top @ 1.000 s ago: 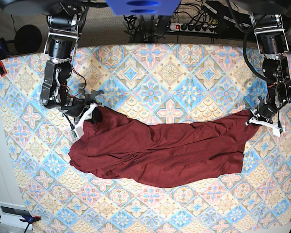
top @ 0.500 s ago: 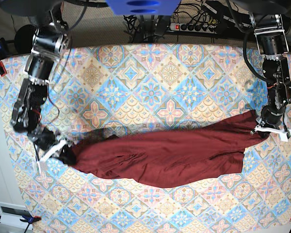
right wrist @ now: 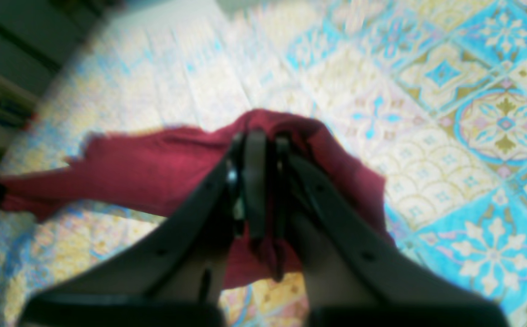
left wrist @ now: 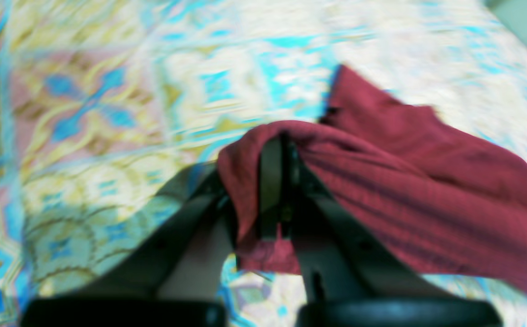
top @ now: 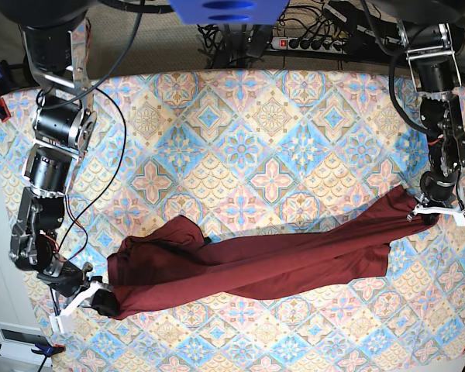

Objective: Layout the t-shirt on the table in an organized manner, then fold the t-shirt properly
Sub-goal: 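Lift the right gripper with a shirt corner toward the shirt's middle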

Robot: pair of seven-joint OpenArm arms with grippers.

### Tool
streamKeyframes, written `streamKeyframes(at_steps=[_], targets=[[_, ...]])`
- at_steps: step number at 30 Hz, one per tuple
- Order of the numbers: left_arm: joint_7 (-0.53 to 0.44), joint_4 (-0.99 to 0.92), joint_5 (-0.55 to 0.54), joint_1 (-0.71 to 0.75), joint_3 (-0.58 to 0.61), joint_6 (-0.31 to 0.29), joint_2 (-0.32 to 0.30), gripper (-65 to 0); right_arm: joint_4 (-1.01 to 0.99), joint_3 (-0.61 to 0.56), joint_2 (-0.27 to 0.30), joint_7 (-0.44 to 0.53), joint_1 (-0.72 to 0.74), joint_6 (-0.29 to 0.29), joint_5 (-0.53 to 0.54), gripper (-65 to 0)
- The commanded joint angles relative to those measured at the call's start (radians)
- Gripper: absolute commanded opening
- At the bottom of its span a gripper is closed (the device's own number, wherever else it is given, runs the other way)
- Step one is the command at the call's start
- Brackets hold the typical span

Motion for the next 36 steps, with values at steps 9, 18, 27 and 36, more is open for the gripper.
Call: streamKeyframes(at_steps=[9,18,27,36], targets=[[-0.033,-0.119,0.001,-0.123,-0.005,0.001,-0.017,-64.8,-0.097,-0.112,-0.056,0.234,0.068,-0.038,-0.306,-56.2],[-0.033,-0.119,0.005,-0.121,-0.004,0.001,0.026,-64.8,0.251,-0.15,-0.07,0.0,-0.108,-0.079,-0.347,-35.4],[-0.03,-0.119,0.005,-0.12,-0.004,0.001,0.029,-64.8,0.46,-0.383,-0.073,0.049,-0.375,-0.079,-0.353,-35.5],[-0.03,-0.119,0.005,-0.117,-0.002,0.001,0.029,-64.8,0.411,-0.489,-0.074,0.178,-0.392,-0.079,-0.518,-35.4]])
